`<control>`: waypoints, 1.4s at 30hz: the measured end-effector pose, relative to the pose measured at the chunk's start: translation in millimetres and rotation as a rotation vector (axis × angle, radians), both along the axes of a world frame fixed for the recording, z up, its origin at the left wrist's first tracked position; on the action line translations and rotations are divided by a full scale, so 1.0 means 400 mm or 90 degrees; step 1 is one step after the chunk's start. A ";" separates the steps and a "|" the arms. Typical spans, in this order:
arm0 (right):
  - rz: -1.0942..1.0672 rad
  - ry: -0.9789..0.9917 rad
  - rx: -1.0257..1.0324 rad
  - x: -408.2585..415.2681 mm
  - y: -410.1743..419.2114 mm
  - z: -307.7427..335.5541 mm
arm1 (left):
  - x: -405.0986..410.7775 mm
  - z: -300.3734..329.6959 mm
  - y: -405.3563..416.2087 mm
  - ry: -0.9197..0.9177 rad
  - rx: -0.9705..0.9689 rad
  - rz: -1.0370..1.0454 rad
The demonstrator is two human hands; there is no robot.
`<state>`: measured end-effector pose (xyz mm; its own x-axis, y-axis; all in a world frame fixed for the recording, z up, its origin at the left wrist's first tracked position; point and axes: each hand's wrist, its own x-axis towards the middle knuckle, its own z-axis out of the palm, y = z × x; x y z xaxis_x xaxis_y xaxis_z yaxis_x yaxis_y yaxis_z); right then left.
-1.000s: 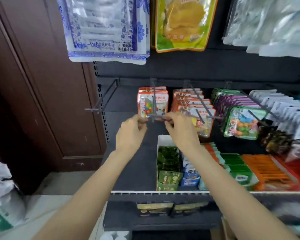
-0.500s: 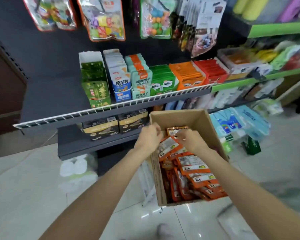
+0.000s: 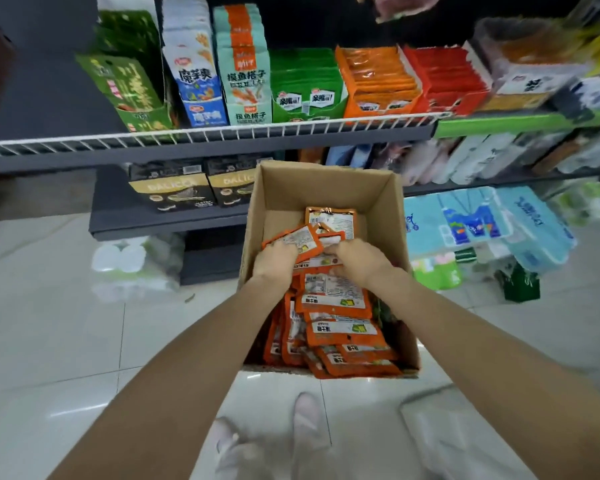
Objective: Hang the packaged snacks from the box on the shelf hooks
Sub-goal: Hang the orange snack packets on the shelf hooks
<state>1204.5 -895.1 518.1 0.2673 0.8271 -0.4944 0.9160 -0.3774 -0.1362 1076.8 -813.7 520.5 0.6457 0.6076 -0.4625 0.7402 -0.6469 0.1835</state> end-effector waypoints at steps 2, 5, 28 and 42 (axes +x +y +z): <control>-0.010 0.019 0.009 0.001 0.006 -0.004 | 0.005 0.010 -0.004 0.028 0.050 -0.034; -0.013 0.053 0.053 0.011 0.012 -0.013 | 0.013 0.040 0.001 0.000 0.120 0.009; -0.061 0.310 0.617 -0.055 0.184 0.461 | -0.250 0.484 0.202 -0.624 0.281 0.376; -0.120 0.357 0.770 -0.387 0.676 0.673 | -0.582 0.708 0.579 -0.538 0.495 0.383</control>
<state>1049.8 -624.7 787.4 0.4285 0.7923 0.4343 0.5753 0.1313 -0.8073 843.9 -582.3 803.8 0.0964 0.8259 0.5555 0.7904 -0.4028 0.4617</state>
